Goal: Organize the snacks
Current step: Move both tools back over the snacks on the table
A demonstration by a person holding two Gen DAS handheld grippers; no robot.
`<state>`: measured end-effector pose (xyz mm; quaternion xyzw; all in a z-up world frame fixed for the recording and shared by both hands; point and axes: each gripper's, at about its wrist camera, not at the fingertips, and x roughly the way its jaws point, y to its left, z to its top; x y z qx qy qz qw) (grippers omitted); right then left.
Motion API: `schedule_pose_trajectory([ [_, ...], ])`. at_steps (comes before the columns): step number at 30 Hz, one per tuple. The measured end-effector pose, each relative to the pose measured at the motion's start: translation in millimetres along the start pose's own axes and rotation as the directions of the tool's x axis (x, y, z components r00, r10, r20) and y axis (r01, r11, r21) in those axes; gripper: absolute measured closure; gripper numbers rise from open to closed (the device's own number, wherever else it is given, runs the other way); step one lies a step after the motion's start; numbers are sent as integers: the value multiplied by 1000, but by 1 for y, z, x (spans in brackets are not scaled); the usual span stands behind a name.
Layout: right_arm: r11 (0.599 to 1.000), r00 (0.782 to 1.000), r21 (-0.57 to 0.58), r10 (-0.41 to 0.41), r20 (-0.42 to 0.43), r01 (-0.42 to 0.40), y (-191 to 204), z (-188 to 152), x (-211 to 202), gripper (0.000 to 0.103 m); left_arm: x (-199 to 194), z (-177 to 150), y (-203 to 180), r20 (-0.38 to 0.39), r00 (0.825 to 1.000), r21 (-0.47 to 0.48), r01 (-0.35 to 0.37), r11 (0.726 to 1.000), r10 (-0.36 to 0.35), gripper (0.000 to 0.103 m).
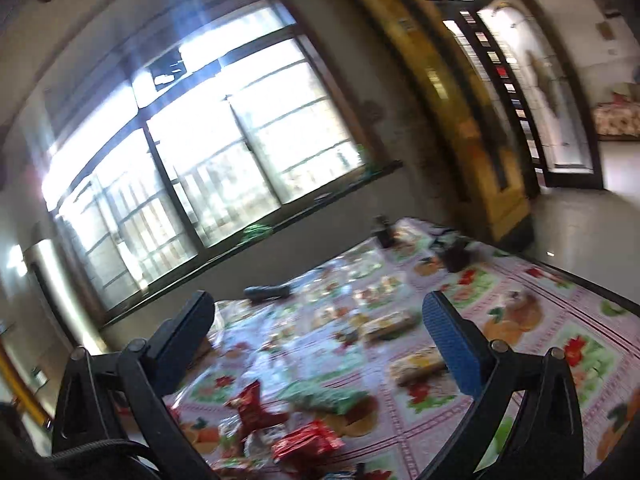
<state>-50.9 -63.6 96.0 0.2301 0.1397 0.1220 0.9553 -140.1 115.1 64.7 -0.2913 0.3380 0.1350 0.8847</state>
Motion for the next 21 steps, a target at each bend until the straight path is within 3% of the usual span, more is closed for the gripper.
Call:
schedule_pose_trajectory([
  [2, 991, 994, 74, -112, -6, 112, -16, 4, 4, 0, 3, -1, -5, -8, 1000, -47, 22, 999, -23, 33],
  [5, 974, 993, 195, -105, -47, 113, -33, 8, 2, 0, 5, -6, -13, -10, 1000, -83, 28, 996, -29, 34],
  [8, 947, 993, 305, -81, -88, 104, -40, 9, -4, 0, 8, -14, -36, -28, 1000, 33, 7, 999, -6, 34],
  [10, 944, 992, 315, -70, -108, 100, -42, 13, 1, 0, 7, -18, -48, -27, 999, 117, -19, 993, 22, 34],
  [14, 991, 996, 132, 37, -76, -26, -40, 35, 1, 0, -1, -6, -33, 30, 995, 143, -95, 985, 92, 33],
  [16, 989, 985, 45, 143, -101, -139, -43, 45, 3, 0, 0, 5, -20, 51, 989, 166, -146, 975, 140, 33],
  [19, 961, 941, 51, 277, -192, -273, -61, 48, 11, 0, 7, 18, 0, 58, 977, 226, -214, 950, 206, 33],
  [21, 958, 913, 62, 286, -290, -281, -75, 46, 24, 0, 16, 24, 13, 47, 965, 271, -261, 927, 258, 33],
])
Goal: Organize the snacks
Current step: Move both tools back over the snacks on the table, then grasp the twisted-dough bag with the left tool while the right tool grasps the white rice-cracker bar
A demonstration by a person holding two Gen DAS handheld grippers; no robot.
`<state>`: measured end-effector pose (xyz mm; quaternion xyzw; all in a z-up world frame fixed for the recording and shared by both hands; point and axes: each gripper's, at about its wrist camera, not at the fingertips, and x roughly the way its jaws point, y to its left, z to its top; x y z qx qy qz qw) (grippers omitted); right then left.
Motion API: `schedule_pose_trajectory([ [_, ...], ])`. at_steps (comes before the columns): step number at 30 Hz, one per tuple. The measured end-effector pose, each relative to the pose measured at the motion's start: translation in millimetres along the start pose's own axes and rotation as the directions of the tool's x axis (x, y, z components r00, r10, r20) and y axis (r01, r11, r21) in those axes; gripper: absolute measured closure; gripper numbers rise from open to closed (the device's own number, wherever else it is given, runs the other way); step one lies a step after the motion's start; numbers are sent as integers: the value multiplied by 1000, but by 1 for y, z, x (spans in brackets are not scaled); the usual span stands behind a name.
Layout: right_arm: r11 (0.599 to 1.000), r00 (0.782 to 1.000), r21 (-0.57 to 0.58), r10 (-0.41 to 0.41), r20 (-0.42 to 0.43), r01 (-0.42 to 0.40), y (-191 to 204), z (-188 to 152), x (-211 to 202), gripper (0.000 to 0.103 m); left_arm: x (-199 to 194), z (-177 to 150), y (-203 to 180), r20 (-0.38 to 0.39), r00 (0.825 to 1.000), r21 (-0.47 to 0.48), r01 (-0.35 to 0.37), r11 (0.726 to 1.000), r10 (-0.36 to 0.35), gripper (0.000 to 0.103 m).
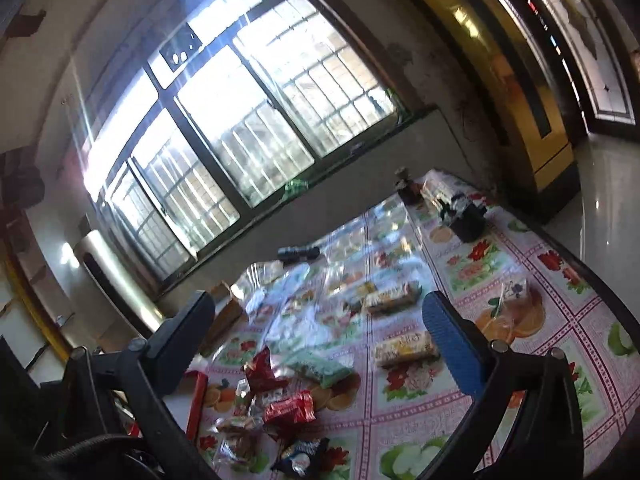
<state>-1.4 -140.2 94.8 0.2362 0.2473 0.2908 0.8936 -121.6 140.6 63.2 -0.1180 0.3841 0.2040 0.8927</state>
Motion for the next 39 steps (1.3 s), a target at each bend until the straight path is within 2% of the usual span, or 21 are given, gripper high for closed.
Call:
schedule_pose_trajectory([
  [2, 999, 994, 5, -39, -102, 39, -21, -5, 13, 0, 10, 2, 7, -25, 999, 34, -31, 999, 32, 33],
  [3, 1000, 990, 3, -24, -140, 25, -28, -7, 17, 0, 15, 4, 11, -33, 999, 46, -36, 998, 37, 33],
  [6, 994, 964, -83, -84, -252, 65, -39, -16, 33, 0, 25, 7, 20, -50, 998, 58, -38, 998, 41, 33],
  [9, 981, 939, -188, -113, -325, 53, -37, -29, 38, 0, 34, 7, 19, -68, 997, 96, -33, 995, 40, 33],
  [12, 977, 918, -212, -109, -383, 27, -35, -44, 44, 0, 44, 1, 16, -92, 995, 125, -33, 992, 45, 33],
  [15, 977, 909, -214, -98, -405, 10, -34, -54, 50, 0, 55, -1, 16, -122, 991, 113, -31, 993, 45, 33],
  [22, 979, 896, -202, -120, -427, 35, -38, -55, 66, 0, 80, 7, 8, -166, 985, 116, -30, 993, 49, 33],
  [27, 979, 880, -200, -120, -459, 30, -38, -53, 85, 0, 102, 16, 16, -220, 975, 9, -1, 1000, 3, 33],
  [31, 984, 865, -176, -109, -490, 25, -42, -52, 103, 0, 125, 31, 16, -237, 971, -30, 6, 1000, -13, 33],
  [35, 985, 874, -175, -91, -477, 7, -39, -44, 112, 0, 140, 47, 5, -237, 972, 16, 9, 1000, -5, 35],
  [37, 981, 875, -194, -85, -477, -10, -37, -40, 116, 0, 137, 49, 3, -244, 970, 25, 32, 999, -25, 34],
  [39, 973, 870, -224, -65, -489, -54, -36, -37, 121, 0, 128, 45, 6, -240, 971, 30, 25, 999, -17, 33],
])
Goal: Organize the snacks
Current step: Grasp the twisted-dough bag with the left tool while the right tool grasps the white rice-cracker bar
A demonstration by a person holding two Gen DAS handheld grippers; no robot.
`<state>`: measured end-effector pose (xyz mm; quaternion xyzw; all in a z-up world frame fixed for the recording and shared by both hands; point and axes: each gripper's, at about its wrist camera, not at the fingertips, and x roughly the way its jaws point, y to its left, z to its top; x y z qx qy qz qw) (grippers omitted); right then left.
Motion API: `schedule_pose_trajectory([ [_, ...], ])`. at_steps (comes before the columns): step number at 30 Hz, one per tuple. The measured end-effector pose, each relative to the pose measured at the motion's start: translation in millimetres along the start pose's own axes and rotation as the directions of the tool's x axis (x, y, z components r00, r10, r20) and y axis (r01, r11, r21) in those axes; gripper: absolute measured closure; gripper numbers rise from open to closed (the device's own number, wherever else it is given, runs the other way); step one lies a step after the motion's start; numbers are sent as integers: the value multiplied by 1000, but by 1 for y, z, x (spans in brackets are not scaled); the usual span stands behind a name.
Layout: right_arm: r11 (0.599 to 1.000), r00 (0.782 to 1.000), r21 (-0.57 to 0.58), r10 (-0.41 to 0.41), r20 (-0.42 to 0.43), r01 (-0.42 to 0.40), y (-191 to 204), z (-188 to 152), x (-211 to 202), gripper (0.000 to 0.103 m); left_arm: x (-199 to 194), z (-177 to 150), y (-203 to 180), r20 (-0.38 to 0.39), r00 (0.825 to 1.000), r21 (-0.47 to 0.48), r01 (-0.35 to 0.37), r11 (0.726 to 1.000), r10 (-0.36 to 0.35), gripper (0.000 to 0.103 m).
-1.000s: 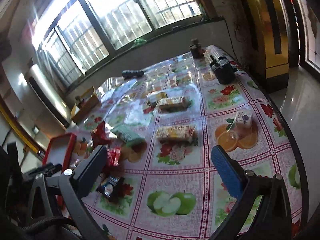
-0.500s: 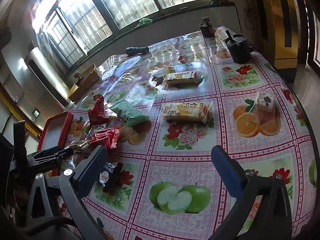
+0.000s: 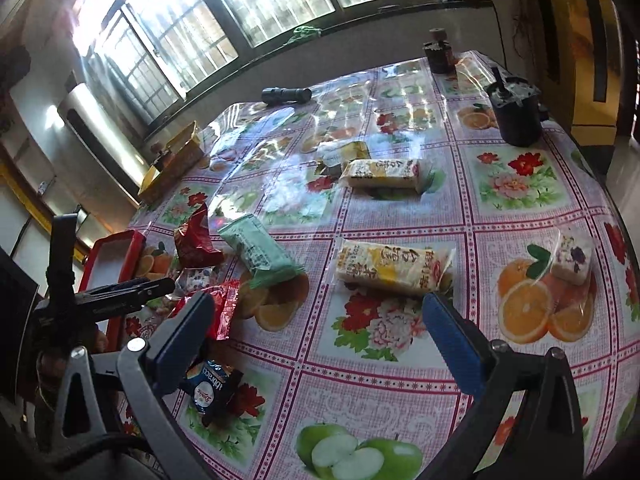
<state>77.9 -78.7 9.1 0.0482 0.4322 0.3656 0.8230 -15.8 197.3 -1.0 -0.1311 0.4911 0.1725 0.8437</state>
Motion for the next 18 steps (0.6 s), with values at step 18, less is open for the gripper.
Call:
schedule_pose_trajectory([
  [18, 894, 975, -443, -36, -221, -68, -2, 26, 70, 26, 32, 0, 15, -123, 989, -241, 49, 969, -80, 43],
])
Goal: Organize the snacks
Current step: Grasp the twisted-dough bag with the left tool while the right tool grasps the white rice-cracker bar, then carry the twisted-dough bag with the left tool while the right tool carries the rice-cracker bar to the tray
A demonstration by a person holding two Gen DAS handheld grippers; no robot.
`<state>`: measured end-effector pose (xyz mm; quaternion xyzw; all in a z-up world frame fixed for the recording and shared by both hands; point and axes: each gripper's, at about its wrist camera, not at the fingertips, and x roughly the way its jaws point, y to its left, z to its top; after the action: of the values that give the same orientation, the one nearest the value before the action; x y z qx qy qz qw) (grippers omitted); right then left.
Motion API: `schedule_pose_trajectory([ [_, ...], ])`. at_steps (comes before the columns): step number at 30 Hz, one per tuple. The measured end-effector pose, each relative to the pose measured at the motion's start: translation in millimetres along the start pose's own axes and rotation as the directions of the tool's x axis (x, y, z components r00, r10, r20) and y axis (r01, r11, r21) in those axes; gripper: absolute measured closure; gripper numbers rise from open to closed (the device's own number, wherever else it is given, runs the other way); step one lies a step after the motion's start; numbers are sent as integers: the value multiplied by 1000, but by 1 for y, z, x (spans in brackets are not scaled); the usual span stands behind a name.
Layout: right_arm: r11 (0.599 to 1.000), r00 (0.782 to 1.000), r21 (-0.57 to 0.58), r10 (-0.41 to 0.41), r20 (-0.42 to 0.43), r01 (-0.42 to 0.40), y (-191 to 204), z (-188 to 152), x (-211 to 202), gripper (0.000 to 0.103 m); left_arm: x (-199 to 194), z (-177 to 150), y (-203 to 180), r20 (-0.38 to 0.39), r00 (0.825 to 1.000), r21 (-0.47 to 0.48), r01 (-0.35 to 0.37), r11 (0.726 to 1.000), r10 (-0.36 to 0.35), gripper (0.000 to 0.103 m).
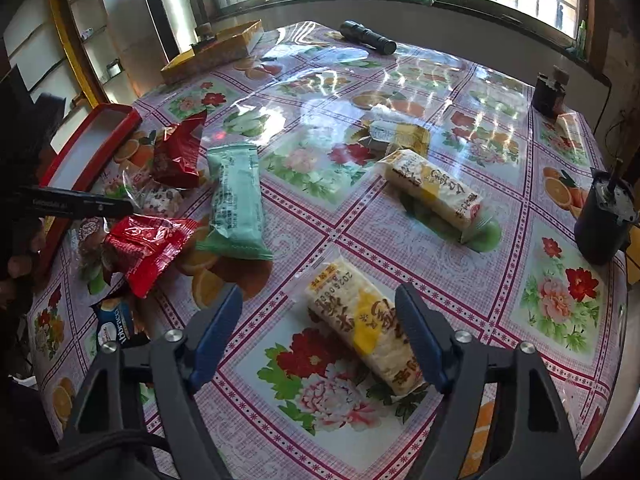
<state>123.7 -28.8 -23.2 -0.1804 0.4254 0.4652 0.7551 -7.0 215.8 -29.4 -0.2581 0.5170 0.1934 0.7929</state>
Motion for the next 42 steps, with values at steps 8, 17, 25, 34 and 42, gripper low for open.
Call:
schedule_pose_trajectory([
  [8, 1000, 1000, 25, 4, 4, -4, 8, -6, -4, 33, 2, 2, -15, 21, 1000, 140, 1, 990, -4, 63],
  [17, 1000, 1000, 5, -10, 1, 10, 17, -6, -2, 34, 12, 23, -11, 30, 999, 121, -44, 992, 41, 63],
  [25, 999, 999, -21, -38, -33, 37, 18, -9, 10, 64, 12, 14, -16, 65, 996, 189, -66, 980, 55, 74],
  [34, 999, 999, 30, -42, -32, 43, 28, -14, 2, 68, -2, 3, -4, 85, 996, 186, -14, 983, -2, 77],
  [42, 991, 997, 136, -19, 79, 8, 47, -22, -35, 68, -37, -12, -18, 160, 987, 229, -38, 973, 1, 77],
])
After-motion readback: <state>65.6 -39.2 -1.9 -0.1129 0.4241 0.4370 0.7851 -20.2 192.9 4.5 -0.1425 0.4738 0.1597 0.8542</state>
